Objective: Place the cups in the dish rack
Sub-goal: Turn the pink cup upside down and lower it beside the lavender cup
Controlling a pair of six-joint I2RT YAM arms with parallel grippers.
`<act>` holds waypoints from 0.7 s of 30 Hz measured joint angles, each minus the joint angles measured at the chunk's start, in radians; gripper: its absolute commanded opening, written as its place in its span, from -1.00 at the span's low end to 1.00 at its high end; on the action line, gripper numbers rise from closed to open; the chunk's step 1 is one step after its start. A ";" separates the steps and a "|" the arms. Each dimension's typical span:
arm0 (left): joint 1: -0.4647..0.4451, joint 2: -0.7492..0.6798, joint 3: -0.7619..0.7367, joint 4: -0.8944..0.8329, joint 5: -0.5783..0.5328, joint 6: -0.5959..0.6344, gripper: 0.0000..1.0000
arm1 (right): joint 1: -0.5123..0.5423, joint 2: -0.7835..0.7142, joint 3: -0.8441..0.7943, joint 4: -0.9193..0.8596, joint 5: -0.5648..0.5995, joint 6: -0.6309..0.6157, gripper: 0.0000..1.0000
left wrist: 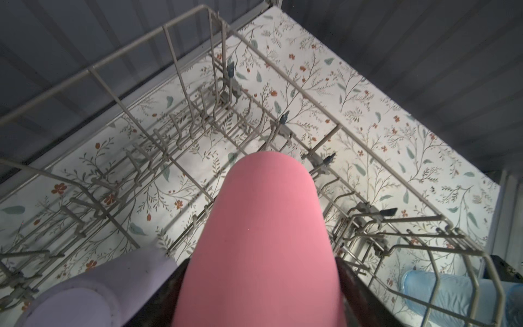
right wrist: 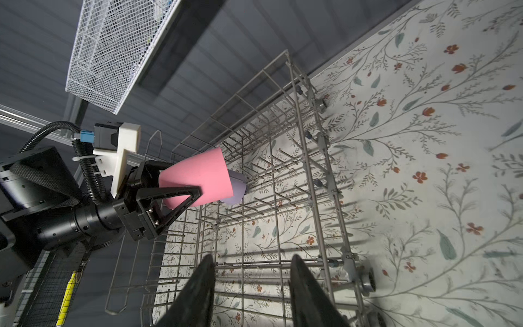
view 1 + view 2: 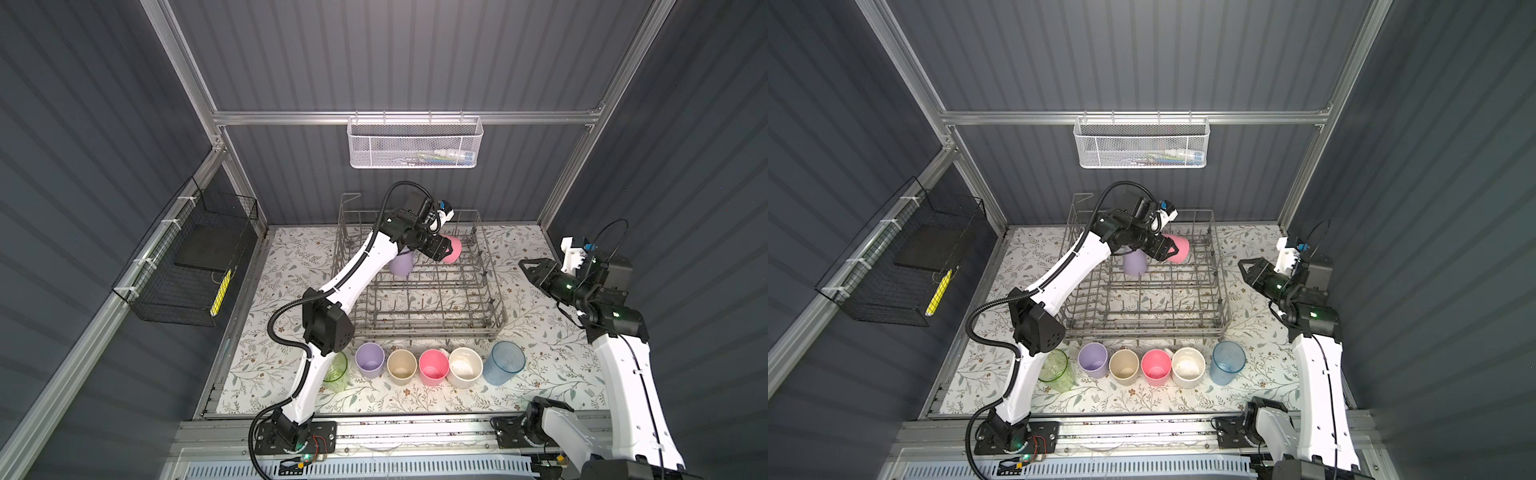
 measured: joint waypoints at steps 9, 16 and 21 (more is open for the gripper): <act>-0.005 0.013 0.008 -0.005 -0.106 0.029 0.03 | -0.004 0.007 -0.008 -0.002 -0.003 -0.002 -0.10; -0.005 0.076 0.027 0.006 -0.169 0.041 0.06 | -0.005 0.018 -0.013 -0.003 -0.004 -0.005 -0.09; -0.005 0.114 0.027 0.018 -0.182 0.045 0.08 | -0.010 0.025 -0.015 -0.002 -0.007 -0.007 -0.10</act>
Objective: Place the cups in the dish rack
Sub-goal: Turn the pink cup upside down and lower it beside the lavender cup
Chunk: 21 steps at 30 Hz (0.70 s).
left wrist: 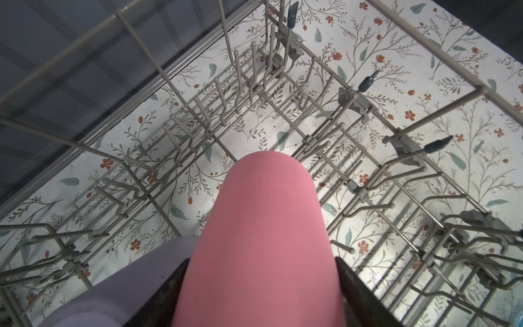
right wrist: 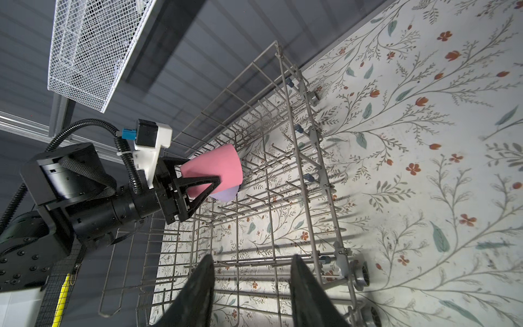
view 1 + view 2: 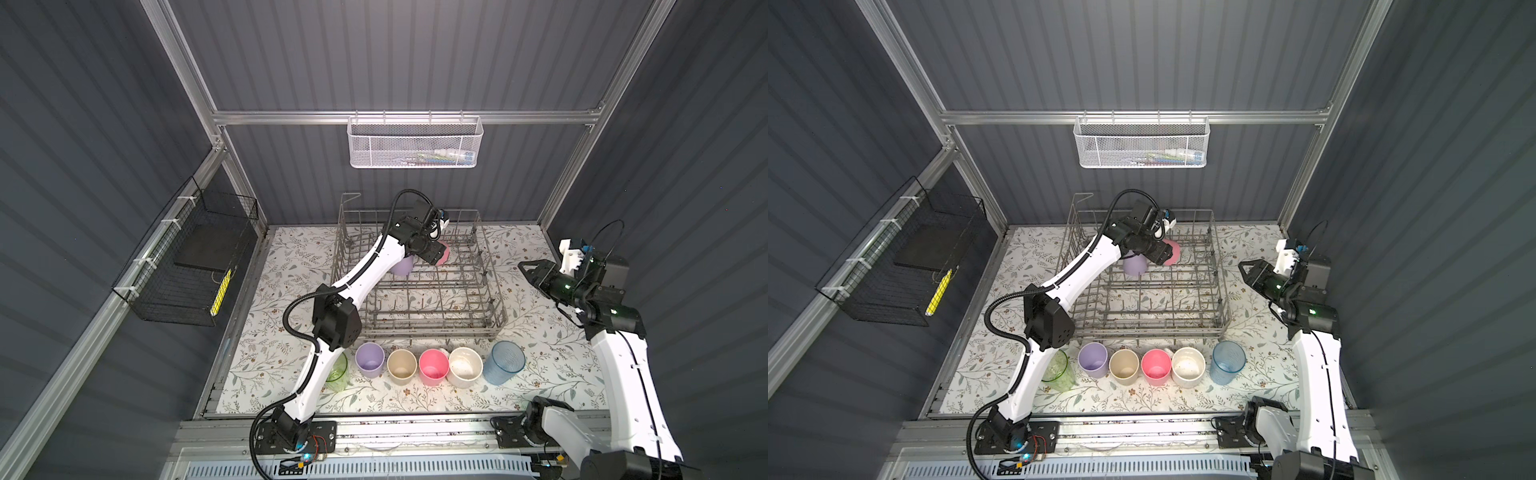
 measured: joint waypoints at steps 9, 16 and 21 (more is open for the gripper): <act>0.000 0.021 0.008 0.017 -0.027 0.011 0.09 | -0.005 0.004 -0.006 0.000 -0.001 -0.003 -0.09; 0.000 0.061 0.023 0.045 -0.051 0.019 0.13 | -0.008 0.010 -0.012 0.000 -0.005 -0.010 -0.09; 0.000 0.088 0.031 0.052 -0.079 0.027 0.19 | -0.010 0.019 -0.013 0.000 -0.005 -0.013 -0.09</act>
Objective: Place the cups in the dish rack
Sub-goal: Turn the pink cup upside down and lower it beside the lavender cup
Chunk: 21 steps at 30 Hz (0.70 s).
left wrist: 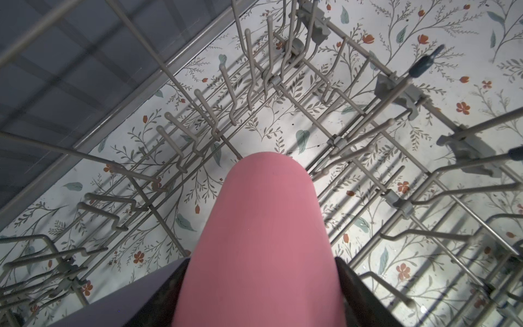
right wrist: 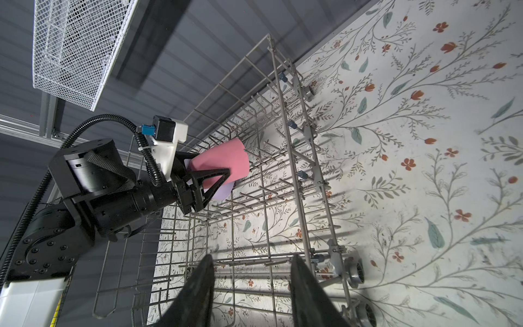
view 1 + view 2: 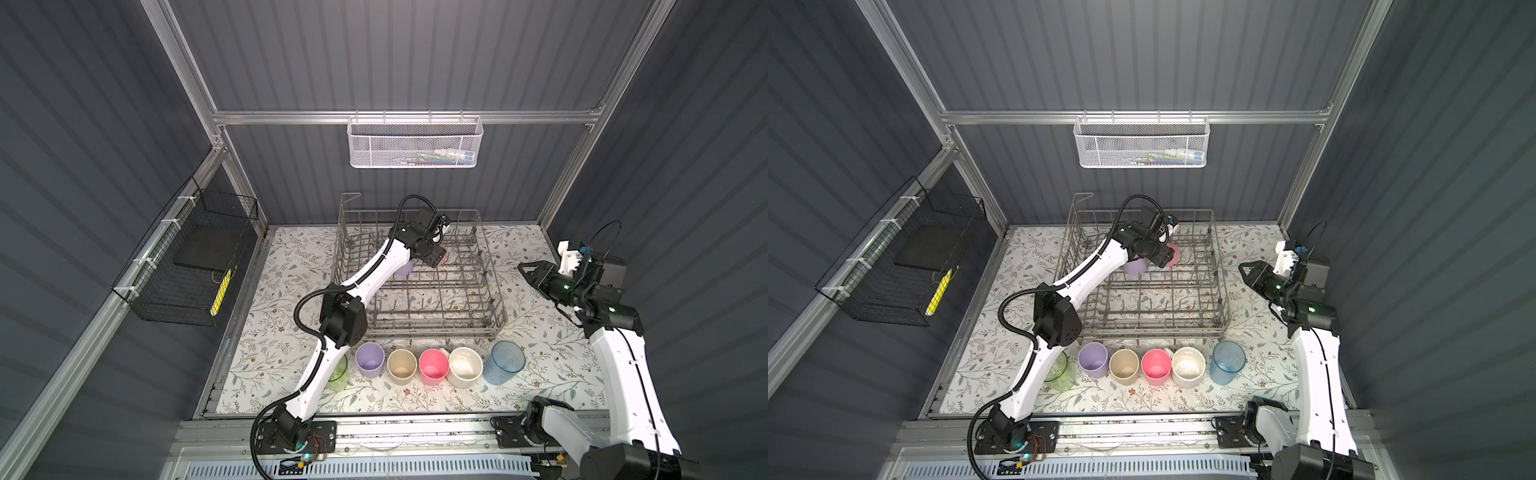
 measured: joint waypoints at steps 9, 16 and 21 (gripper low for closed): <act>-0.003 0.016 0.014 0.016 -0.022 0.003 0.33 | -0.003 0.005 -0.006 0.000 -0.003 -0.003 -0.09; -0.006 0.016 0.014 0.017 -0.022 0.003 0.47 | -0.005 0.007 -0.006 0.001 -0.007 -0.003 -0.09; -0.008 0.023 0.014 0.032 -0.022 0.003 0.60 | -0.006 0.007 -0.009 0.001 -0.011 -0.004 -0.09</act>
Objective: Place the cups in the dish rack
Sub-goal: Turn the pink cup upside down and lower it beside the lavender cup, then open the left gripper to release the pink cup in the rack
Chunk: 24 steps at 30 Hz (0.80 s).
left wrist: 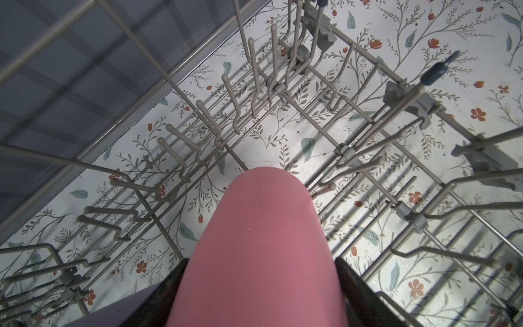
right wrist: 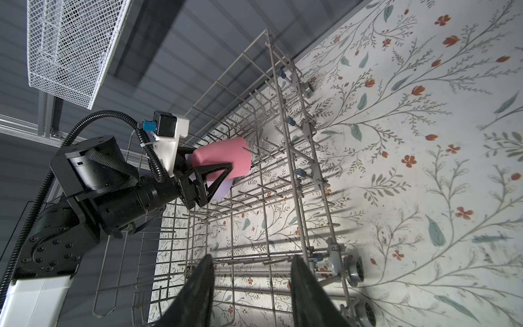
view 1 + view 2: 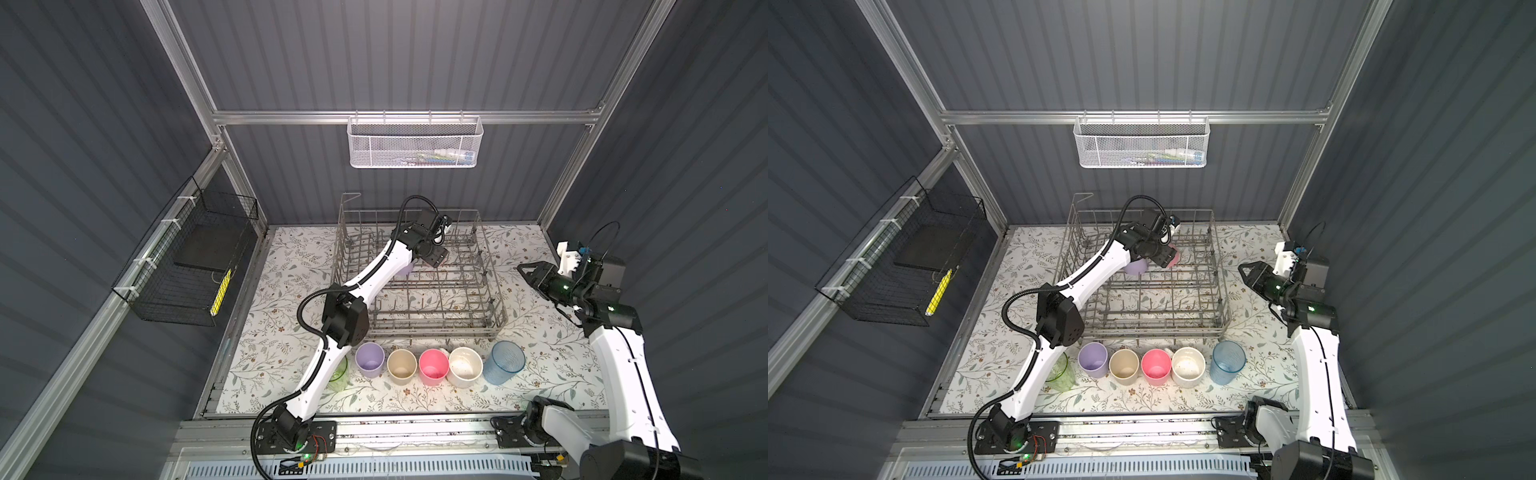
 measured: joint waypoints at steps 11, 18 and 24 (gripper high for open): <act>-0.006 0.016 -0.006 0.024 0.001 0.000 0.77 | 0.000 0.007 -0.002 0.000 -0.008 0.000 -0.09; -0.011 0.013 -0.062 0.049 0.004 -0.003 0.86 | 0.000 0.007 -0.002 0.000 -0.010 0.001 -0.09; -0.013 -0.056 -0.142 0.078 0.010 -0.016 0.89 | 0.000 0.005 -0.002 0.000 -0.010 0.001 -0.09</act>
